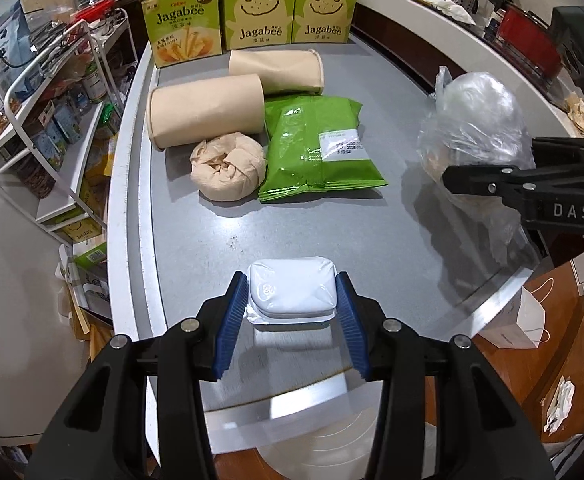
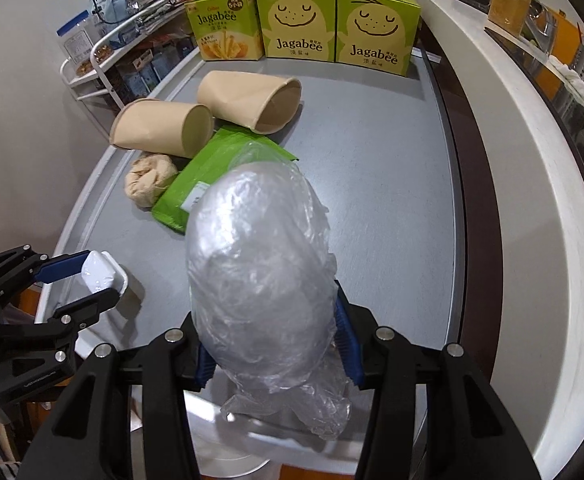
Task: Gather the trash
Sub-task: 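Carry the white tray and plastic bag with both tools over the bin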
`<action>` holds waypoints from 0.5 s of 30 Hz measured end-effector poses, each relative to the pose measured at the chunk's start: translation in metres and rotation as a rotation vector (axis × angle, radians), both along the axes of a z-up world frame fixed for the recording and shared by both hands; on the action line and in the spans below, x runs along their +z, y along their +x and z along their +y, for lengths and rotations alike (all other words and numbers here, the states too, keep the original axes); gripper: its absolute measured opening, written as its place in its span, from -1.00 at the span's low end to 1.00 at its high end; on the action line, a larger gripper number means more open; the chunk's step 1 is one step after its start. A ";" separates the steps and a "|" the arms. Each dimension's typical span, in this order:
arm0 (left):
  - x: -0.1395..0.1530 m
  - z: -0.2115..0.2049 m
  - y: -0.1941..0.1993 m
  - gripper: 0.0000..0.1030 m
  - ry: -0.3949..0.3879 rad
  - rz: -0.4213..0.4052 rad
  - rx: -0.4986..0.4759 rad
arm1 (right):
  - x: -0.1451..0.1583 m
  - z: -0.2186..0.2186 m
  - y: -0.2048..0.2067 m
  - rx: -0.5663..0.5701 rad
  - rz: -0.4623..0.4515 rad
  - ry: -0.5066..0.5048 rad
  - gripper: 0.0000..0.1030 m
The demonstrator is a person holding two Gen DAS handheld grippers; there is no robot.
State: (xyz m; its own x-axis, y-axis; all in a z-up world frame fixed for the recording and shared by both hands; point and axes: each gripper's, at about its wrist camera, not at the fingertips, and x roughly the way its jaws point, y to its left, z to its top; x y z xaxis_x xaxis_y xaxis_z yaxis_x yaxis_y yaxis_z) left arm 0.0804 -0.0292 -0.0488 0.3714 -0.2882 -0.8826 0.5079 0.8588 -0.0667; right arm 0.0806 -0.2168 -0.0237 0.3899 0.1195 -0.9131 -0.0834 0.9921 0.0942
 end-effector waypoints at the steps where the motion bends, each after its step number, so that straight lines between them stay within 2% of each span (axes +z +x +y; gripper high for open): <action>1: 0.003 0.000 -0.003 -0.10 0.001 -0.007 -0.001 | 0.002 0.001 -0.004 0.005 -0.003 0.007 -0.08; 15: 0.027 0.012 -0.045 -0.10 0.000 -0.049 0.003 | 0.029 0.029 -0.061 0.102 -0.046 0.031 -0.08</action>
State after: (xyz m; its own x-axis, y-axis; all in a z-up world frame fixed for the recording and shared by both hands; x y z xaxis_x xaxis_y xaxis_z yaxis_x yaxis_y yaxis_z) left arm 0.0358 -0.0176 -0.0217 0.4147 -0.2875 -0.8633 0.5084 0.8601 -0.0422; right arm 0.0194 -0.1877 0.0055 0.4156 0.1885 -0.8898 -0.1886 0.9749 0.1184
